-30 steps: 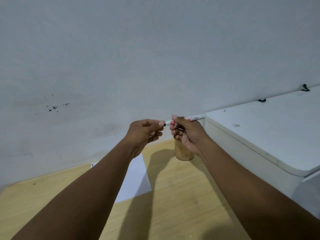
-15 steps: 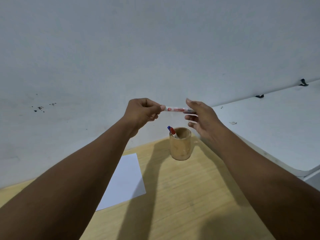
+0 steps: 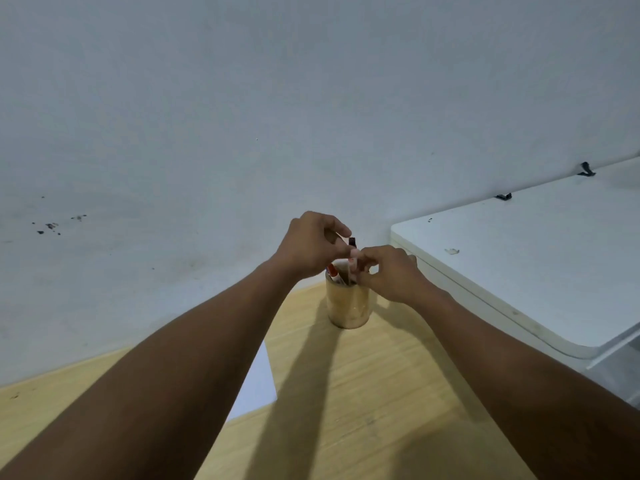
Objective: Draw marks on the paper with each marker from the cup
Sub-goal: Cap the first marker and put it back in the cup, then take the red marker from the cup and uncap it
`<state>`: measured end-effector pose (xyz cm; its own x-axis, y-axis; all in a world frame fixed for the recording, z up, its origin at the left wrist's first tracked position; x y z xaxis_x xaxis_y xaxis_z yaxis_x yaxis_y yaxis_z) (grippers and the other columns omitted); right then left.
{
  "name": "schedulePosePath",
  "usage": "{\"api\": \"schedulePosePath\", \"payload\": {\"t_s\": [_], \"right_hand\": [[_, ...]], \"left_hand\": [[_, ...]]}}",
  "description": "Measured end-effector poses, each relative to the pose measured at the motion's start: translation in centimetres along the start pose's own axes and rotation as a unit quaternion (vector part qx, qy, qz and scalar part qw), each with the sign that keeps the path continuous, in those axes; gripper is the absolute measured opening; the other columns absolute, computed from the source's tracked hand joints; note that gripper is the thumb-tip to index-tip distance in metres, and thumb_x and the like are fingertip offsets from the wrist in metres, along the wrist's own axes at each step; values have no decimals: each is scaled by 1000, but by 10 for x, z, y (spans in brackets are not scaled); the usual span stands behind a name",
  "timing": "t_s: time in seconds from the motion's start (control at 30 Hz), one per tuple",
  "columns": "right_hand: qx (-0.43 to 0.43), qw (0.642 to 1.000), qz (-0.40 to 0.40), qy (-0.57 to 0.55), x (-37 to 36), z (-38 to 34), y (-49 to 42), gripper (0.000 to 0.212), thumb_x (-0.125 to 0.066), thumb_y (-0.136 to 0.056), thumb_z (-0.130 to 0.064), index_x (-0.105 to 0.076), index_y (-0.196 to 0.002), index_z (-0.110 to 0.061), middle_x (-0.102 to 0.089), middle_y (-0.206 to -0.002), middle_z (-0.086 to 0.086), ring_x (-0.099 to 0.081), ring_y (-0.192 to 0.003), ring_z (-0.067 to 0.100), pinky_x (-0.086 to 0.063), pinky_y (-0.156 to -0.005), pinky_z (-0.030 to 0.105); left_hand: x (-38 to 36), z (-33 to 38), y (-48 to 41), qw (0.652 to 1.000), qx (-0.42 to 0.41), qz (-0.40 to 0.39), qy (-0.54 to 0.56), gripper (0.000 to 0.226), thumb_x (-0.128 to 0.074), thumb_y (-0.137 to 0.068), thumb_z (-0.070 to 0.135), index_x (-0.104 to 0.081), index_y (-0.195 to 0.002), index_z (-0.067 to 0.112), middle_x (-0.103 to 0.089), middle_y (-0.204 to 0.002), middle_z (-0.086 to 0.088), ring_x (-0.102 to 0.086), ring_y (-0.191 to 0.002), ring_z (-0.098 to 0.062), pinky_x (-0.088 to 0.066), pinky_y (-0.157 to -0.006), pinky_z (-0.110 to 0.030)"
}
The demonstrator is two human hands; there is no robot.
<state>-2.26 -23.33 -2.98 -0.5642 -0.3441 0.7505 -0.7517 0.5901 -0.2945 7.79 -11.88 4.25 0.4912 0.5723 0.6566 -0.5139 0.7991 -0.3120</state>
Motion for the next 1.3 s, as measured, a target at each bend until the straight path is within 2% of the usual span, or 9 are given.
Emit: {"api": "schedulePosePath", "payload": {"t_s": [0.07, 0.27, 0.47, 0.67, 0.87, 0.97, 1.1, 1.2, 1.3], "right_hand": [[5, 1000, -12, 4, -4, 2, 2, 14, -72, -86, -44, -72, -89, -30, -73, -98, -13, -63, -106, 14, -30, -88, 40], [11, 999, -19, 34, -4, -5, 3, 24, -69, -87, -46, -57, -69, -36, -63, -89, -10, -57, -95, 19, -37, -94, 45], [-10, 999, -24, -23, -7, -2, 5, 11, -75, -83, -45, -70, -89, -37, -62, -98, -14, -56, -111, 16, -35, -99, 44], [-17, 998, -29, -52, -4, -6, 9, 16, -75, -78, -44, -68, -92, -41, -64, -108, -12, -58, -110, 15, -38, -100, 45], [9, 996, -8, -94, 12, -34, 6, 35, -75, -75, -44, -69, -108, -38, -63, -116, -6, -58, -115, 16, -43, -105, 51], [40, 995, -9, -93, 13, -67, -1, 43, -79, -81, -44, -66, -121, -36, -65, -124, -10, -58, -121, 12, -44, -106, 43], [81, 979, -30, -187, 2, -128, -7, 29, -80, -83, -39, -73, -109, -27, -75, -112, -9, -67, -103, 2, -52, -85, 27], [95, 952, -65, -282, -11, -177, -2, 19, -78, -89, -24, -75, -103, -11, -79, -89, 5, -73, -75, 7, -49, -63, 21], [67, 897, -145, -411, -30, -216, 8, 21, -74, -93, -22, -72, -109, -9, -77, -82, 10, -76, -71, 21, -51, -60, 21]], "left_hand": [[-6, -5, 2, 1000, -5, -7, -9, 13, -87, -77, 15, -81, -88, 15, -80, -80, -4, -77, -78, -18, -61, -72, -25], [-11, -17, 6, 993, -15, -28, -114, 36, -85, -78, 21, -78, -114, 20, -69, -102, 2, -64, -83, -13, -47, -72, -21], [-15, -21, 10, 981, -42, -31, -188, 22, -75, -85, 11, -83, -106, 16, -75, -109, -7, -60, -85, -16, -55, -86, -37], [-12, -20, 10, 980, -30, -16, -195, 19, -68, -90, 6, -81, -103, 12, -79, -100, -7, -63, -81, -16, -46, -74, -26], [49, 4, 12, 985, -27, 53, -159, 21, -66, -94, 14, -79, -111, 9, -79, -98, -6, -69, -92, -19, -51, -90, -28], [100, 15, 21, 988, -18, 87, -126, 20, -66, -98, 21, -80, -106, 9, -74, -83, 4, -72, -79, -10, -53, -75, -20], [158, 5, 44, 992, 18, 124, -5, 22, -66, -99, 25, -77, -102, 7, -79, -85, 3, -78, -78, -14, -64, -80, -29], [193, -18, 72, 981, 44, 169, 87, 28, -65, -99, 28, -73, -97, 1, -76, -79, -2, -77, -71, -20, -65, -80, -38], [219, -56, 112, 958, 90, 216, 166, 33, -62, -101, 30, -67, -82, 3, -65, -69, -7, -74, -61, -22, -65, -70, -37]]}}
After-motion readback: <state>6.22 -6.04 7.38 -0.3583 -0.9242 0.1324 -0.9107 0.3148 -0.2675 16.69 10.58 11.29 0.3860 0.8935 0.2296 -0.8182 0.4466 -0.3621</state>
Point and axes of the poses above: each hand's wrist, its own y-axis away from the middle knuckle, its own x-axis out of the back of the hand, z = x × y, the point moved 9 cm from there along -y, towards the middle knuckle
